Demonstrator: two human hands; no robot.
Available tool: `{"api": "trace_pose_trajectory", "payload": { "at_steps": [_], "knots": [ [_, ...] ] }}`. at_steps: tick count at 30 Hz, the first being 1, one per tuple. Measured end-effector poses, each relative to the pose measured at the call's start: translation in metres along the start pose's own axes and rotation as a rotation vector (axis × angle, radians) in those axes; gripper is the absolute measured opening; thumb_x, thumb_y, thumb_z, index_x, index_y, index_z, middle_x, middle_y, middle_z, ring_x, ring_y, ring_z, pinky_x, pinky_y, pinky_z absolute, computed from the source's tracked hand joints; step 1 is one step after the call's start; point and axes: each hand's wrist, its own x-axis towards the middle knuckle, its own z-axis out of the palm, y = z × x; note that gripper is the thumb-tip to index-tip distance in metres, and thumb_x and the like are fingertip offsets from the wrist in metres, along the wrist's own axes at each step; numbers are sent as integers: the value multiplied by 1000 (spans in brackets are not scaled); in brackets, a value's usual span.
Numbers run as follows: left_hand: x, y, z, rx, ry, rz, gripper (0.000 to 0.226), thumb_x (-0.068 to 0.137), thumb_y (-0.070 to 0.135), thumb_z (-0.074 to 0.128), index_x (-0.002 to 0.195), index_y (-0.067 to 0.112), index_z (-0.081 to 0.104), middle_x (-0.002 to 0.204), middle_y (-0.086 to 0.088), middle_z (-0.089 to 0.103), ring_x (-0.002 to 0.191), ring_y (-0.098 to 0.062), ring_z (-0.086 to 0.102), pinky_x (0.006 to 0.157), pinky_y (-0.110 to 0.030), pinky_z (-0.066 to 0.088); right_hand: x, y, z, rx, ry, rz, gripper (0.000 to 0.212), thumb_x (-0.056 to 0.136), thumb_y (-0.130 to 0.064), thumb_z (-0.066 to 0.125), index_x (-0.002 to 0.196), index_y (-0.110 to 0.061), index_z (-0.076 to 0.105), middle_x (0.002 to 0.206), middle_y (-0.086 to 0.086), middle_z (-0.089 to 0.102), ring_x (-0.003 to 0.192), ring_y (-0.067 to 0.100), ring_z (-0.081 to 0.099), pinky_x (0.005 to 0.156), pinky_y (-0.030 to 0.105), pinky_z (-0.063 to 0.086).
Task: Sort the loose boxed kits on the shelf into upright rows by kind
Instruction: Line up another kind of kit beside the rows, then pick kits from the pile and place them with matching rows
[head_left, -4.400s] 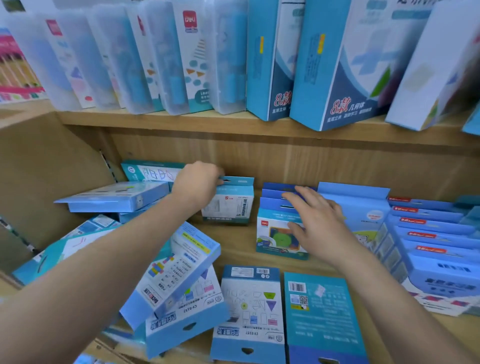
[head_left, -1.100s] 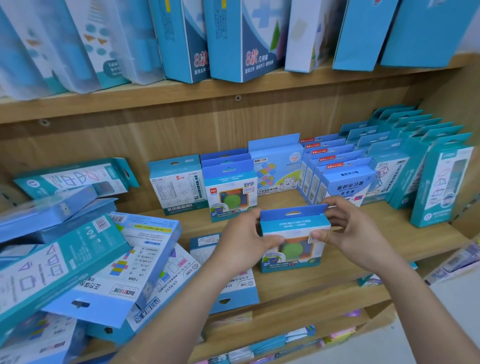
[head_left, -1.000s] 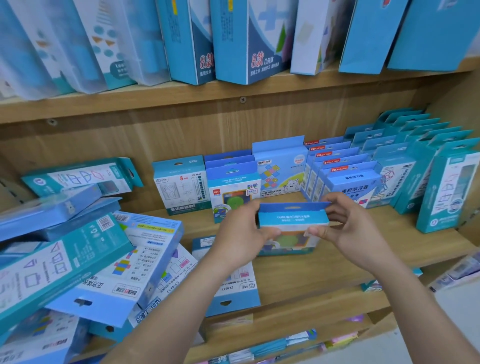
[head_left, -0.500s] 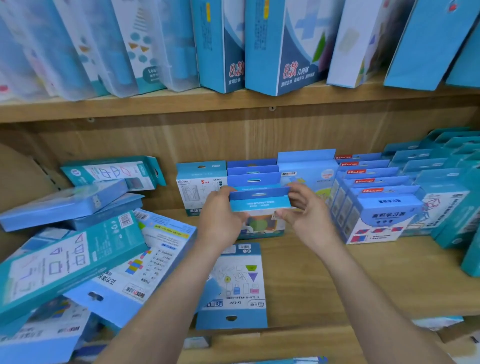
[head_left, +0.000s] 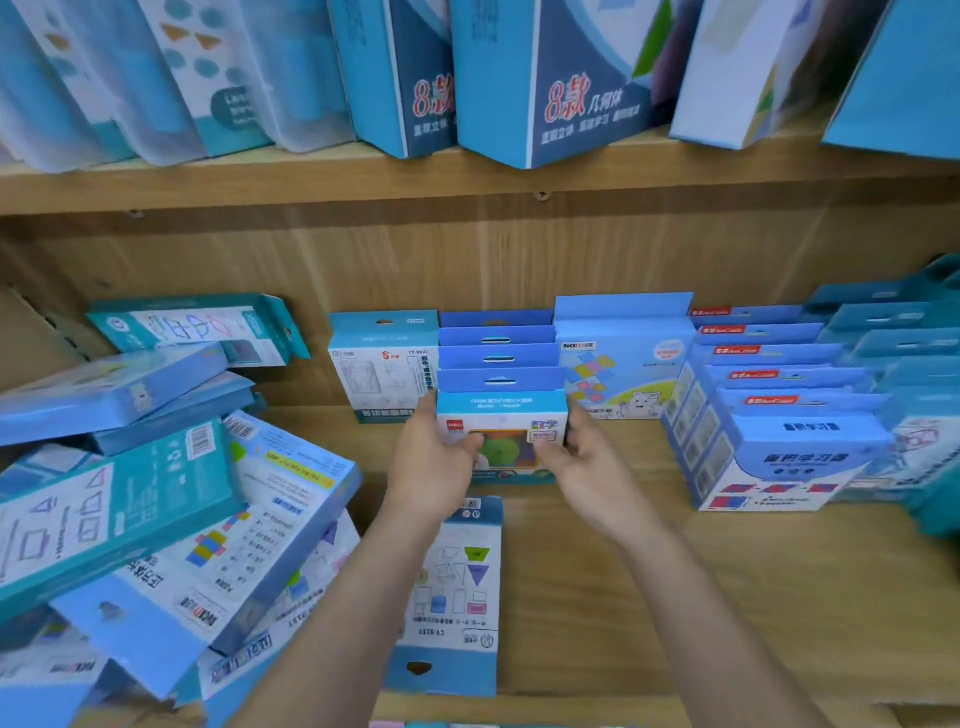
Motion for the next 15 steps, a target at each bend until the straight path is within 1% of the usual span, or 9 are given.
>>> {"api": "trace_pose_trajectory", "payload": {
  "at_steps": [2, 3, 6, 8, 9, 12, 13, 14, 15],
  "knots": [
    [0, 2, -1, 9, -4, -8, 35, 89, 8, 62, 119, 23, 53, 109, 7, 63, 102, -10, 59, 66, -17, 48, 0, -3, -1, -21, -40, 3, 40, 95, -15, 50, 132, -27, 43, 122, -9, 60, 113, 7, 57, 96, 37, 49],
    [0, 2, -1, 15, -3, -17, 35, 89, 8, 61, 119, 23, 53, 111, 7, 63, 103, -11, 59, 67, -17, 48, 0, -4, -1, -34, -55, 1, 40, 95, -15, 50, 132, -27, 41, 123, -8, 59, 115, 8, 56, 96, 36, 49],
    [-1, 4, 1, 35, 7, -52, 38, 90, 10, 61, 122, 25, 49, 114, 8, 61, 107, -12, 58, 72, -21, 50, -3, -8, -2, -69, -66, -3, 44, 95, -12, 49, 134, -27, 37, 125, -9, 58, 116, 7, 54, 96, 34, 48],
    [-2, 6, 2, 51, 4, -79, 40, 90, 10, 60, 122, 28, 45, 114, 9, 58, 108, -10, 57, 73, -23, 52, -4, -11, -3, -74, -66, -18, 44, 94, -8, 50, 133, -25, 39, 120, -10, 59, 110, 3, 55, 95, 29, 48],
    [-2, 7, 2, 59, -5, -88, 42, 90, 10, 60, 124, 28, 43, 114, 9, 57, 108, -10, 56, 75, -24, 53, -5, -13, -5, -68, -64, -18, 44, 93, -7, 52, 131, -27, 40, 117, -12, 60, 107, 1, 56, 95, 29, 48],
    [-5, 9, 1, 81, -19, -99, 57, 90, 11, 60, 138, 26, 33, 120, 10, 57, 106, -8, 56, 80, -29, 55, -5, -13, -10, -28, -48, 13, 46, 91, -10, 57, 128, -32, 42, 112, -21, 61, 105, -5, 57, 94, 37, 51],
    [-7, 10, 0, 106, -10, -94, 62, 91, 12, 59, 142, 26, 27, 124, 12, 55, 106, -7, 54, 80, -27, 54, -6, -12, -12, -32, -21, 11, 49, 91, -12, 58, 131, -33, 40, 116, -23, 58, 109, -4, 55, 96, 40, 50],
    [-10, 11, -3, 149, 9, -82, 66, 91, 12, 58, 145, 26, 21, 126, 13, 51, 106, -5, 52, 80, -23, 51, -7, -12, -14, -77, 33, -10, 54, 90, -14, 59, 136, -33, 36, 123, -20, 56, 117, 0, 52, 99, 43, 47],
    [-15, 13, -6, 209, 45, -57, 70, 91, 13, 58, 147, 25, 17, 130, 12, 49, 109, -5, 51, 81, -21, 47, -8, -14, -16, -161, 105, -57, 59, 90, -16, 59, 140, -31, 33, 133, -12, 52, 125, 8, 47, 104, 44, 43]
  ]
}}
